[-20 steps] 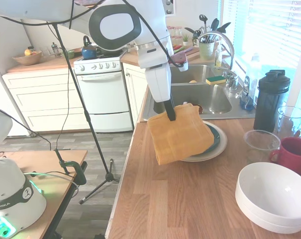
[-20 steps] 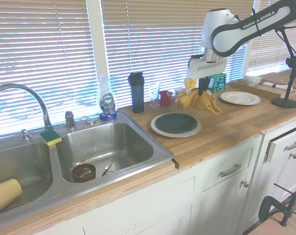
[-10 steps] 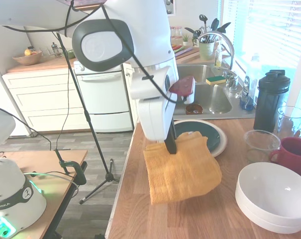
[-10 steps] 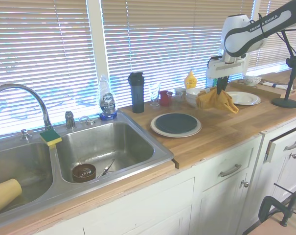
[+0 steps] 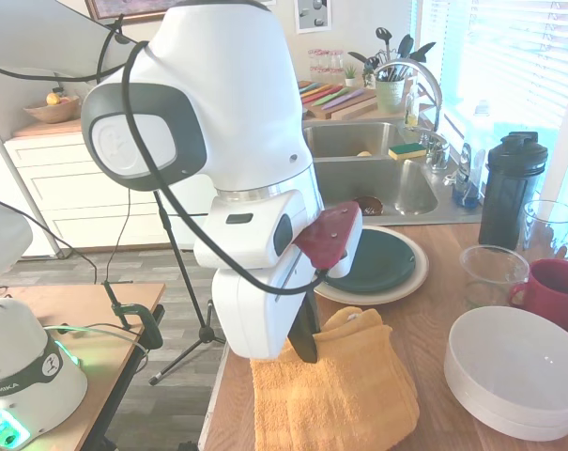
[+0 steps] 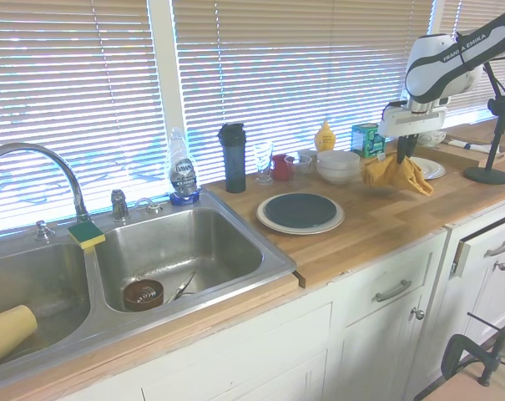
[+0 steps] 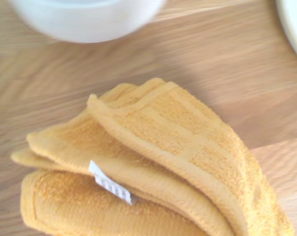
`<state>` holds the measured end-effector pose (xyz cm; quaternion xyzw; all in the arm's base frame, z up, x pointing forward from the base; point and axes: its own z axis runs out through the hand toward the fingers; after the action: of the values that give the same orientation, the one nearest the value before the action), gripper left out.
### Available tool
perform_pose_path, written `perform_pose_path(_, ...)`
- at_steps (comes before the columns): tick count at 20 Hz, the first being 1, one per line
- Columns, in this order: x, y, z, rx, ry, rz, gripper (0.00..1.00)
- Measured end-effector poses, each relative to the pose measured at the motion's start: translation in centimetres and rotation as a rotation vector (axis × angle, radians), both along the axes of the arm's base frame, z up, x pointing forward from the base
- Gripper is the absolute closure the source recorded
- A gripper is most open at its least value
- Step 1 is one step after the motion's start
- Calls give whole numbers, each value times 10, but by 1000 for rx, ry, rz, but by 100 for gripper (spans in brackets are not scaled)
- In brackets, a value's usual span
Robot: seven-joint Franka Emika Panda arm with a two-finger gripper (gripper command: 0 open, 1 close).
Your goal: Wipe the blue plate in clockwise motion
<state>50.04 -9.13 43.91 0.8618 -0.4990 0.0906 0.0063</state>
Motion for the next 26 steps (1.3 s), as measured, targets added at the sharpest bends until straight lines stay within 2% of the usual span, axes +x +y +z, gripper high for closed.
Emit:
perform_pose_path(12, -12, 40, -87, -9, 103, 91, 100)
perform_pose_path(22, -11, 59, -119, 4, 152, 142, 100)
perform_pose_path(23, -11, 60, -119, 5, 152, 145, 0)
perform_pose_path(26, -11, 60, -119, 9, 152, 151, 0)
